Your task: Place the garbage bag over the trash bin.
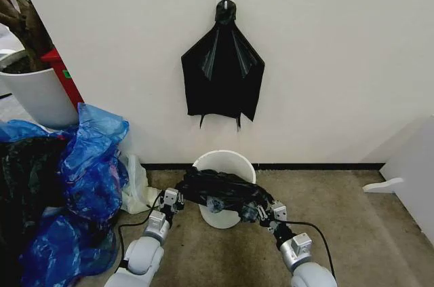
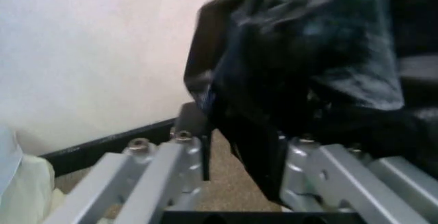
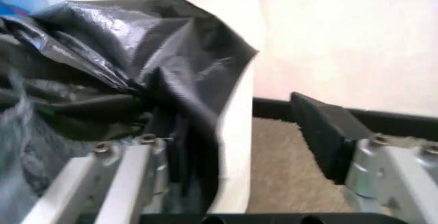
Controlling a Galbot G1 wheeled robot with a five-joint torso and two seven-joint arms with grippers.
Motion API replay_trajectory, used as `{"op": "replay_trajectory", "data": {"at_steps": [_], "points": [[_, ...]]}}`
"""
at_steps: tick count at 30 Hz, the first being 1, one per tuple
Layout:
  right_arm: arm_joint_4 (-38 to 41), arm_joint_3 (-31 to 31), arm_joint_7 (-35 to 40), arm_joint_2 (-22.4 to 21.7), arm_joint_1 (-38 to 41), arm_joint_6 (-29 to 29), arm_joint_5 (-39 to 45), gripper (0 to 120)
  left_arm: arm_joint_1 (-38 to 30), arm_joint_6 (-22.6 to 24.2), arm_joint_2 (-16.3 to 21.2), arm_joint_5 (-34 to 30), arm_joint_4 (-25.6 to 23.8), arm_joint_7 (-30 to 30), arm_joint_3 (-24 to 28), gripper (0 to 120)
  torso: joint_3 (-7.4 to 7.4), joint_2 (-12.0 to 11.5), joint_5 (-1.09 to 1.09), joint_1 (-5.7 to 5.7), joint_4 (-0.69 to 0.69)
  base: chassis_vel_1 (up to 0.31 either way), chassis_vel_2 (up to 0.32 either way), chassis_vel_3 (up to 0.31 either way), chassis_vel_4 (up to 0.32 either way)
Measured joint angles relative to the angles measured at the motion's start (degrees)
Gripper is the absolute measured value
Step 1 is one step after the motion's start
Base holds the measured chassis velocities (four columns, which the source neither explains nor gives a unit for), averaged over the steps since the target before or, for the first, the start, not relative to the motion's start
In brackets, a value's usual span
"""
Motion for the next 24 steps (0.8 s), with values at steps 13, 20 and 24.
{"op": "replay_trajectory", "data": {"at_steps": [13,20,24], "points": [[2.66,1.60,-1.55,-2.46,-0.07,-4.34,3.11,98,1.93,0.78,3.34,0.70,-5.41,2.63,-2.41,80,0.00,0.00,0.00,0.00,0.01,0.000,0.000,0.000,0.000],[3.56,3.19,-1.71,-3.80,-0.27,-4.46,5.26,100,0.70,0.27,4.10,-0.47,-5.02,2.81,-2.77,99,0.00,0.00,-0.01,0.00,0.00,0.000,0.000,0.000,0.000],[4.38,3.80,-1.92,-4.56,-0.52,-5.29,8.09,100,0.44,-0.12,4.66,-1.09,-4.97,3.55,-3.18,100,0.00,0.00,0.00,0.00,0.00,0.000,0.000,0.000,0.000]]}}
